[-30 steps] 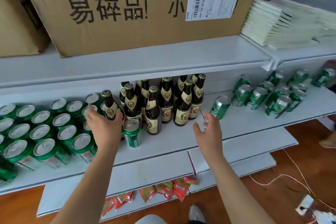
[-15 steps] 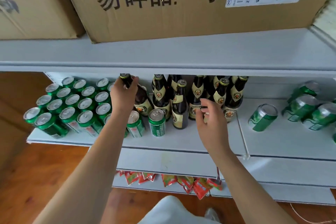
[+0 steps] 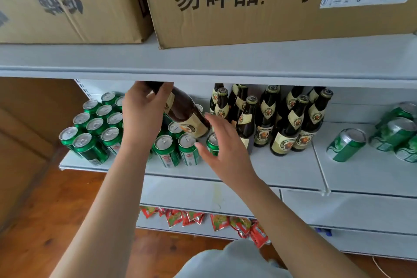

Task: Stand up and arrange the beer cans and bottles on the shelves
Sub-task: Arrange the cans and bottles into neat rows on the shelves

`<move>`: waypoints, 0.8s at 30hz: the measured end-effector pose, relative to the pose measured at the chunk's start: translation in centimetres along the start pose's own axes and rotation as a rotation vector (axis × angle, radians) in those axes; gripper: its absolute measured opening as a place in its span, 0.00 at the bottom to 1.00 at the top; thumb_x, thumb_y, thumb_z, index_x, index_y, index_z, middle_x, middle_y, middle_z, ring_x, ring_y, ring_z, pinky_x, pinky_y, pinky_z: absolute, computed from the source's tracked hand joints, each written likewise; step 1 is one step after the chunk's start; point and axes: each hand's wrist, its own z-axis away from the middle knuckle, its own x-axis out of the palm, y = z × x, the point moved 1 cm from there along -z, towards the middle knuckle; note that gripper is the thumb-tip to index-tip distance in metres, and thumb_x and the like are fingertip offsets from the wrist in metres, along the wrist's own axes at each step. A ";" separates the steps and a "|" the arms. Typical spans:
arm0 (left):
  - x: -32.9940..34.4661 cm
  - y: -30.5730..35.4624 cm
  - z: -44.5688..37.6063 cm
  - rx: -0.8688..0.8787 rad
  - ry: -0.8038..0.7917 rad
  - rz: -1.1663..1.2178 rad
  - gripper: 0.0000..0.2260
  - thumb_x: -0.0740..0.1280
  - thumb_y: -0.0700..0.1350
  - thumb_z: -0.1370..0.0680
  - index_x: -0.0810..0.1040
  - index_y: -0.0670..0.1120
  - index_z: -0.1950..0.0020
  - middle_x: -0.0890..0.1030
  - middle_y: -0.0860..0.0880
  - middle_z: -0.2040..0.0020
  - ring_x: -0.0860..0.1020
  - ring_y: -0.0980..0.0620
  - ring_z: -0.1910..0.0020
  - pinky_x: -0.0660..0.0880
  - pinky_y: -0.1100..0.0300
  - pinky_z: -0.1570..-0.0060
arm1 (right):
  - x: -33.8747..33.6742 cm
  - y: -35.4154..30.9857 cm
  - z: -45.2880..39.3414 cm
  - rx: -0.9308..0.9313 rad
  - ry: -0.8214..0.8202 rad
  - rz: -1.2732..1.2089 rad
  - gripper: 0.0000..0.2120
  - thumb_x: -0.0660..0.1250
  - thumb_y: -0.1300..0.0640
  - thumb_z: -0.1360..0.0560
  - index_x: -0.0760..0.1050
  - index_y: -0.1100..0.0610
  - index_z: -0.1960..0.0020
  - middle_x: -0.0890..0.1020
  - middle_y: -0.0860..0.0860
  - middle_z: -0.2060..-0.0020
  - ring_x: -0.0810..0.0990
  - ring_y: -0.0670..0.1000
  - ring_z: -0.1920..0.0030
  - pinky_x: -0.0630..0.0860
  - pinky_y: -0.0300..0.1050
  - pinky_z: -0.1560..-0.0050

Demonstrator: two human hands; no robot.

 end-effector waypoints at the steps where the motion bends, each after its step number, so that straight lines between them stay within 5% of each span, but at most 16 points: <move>1: -0.3 0.0 0.4 0.001 -0.023 0.014 0.12 0.69 0.55 0.25 0.82 0.47 0.52 0.83 0.54 0.60 0.80 0.60 0.60 0.78 0.56 0.55 | 0.4 -0.3 -0.2 -0.027 -0.009 0.019 0.31 0.67 0.46 0.24 0.63 0.58 0.26 0.71 0.51 0.32 0.69 0.48 0.32 0.64 0.36 0.31; 6: 0.7 -1.0 3.6 -0.047 -0.234 0.084 0.15 0.70 0.60 0.27 0.84 0.51 0.49 0.86 0.53 0.56 0.83 0.51 0.53 0.80 0.44 0.49 | 1.3 0.0 0.5 0.036 -0.094 0.107 0.42 0.70 0.40 0.28 0.56 0.56 0.23 0.70 0.51 0.32 0.70 0.49 0.34 0.69 0.41 0.36; 15: 13.0 1.6 9.6 0.045 -0.586 0.123 0.06 0.71 0.49 0.24 0.83 0.51 0.48 0.85 0.56 0.54 0.82 0.61 0.53 0.78 0.62 0.52 | -7.2 7.1 6.5 0.511 -0.021 0.225 0.31 0.71 0.36 0.34 0.67 0.47 0.36 0.81 0.46 0.48 0.80 0.52 0.48 0.77 0.46 0.53; 20: 21.6 1.6 12.7 0.190 -0.887 0.055 0.19 0.71 0.52 0.24 0.75 0.54 0.34 0.81 0.58 0.42 0.77 0.62 0.42 0.73 0.62 0.39 | -12.1 13.4 10.2 0.709 0.180 0.138 0.23 0.74 0.43 0.34 0.71 0.50 0.45 0.83 0.47 0.55 0.82 0.52 0.53 0.79 0.47 0.56; 24: 22.1 -1.6 13.2 0.170 -0.558 0.029 0.15 0.68 0.43 0.22 0.75 0.49 0.36 0.77 0.55 0.43 0.77 0.57 0.43 0.75 0.60 0.43 | -14.7 18.2 10.9 0.778 0.269 0.070 0.24 0.77 0.48 0.33 0.72 0.56 0.44 0.83 0.50 0.51 0.82 0.50 0.50 0.72 0.35 0.56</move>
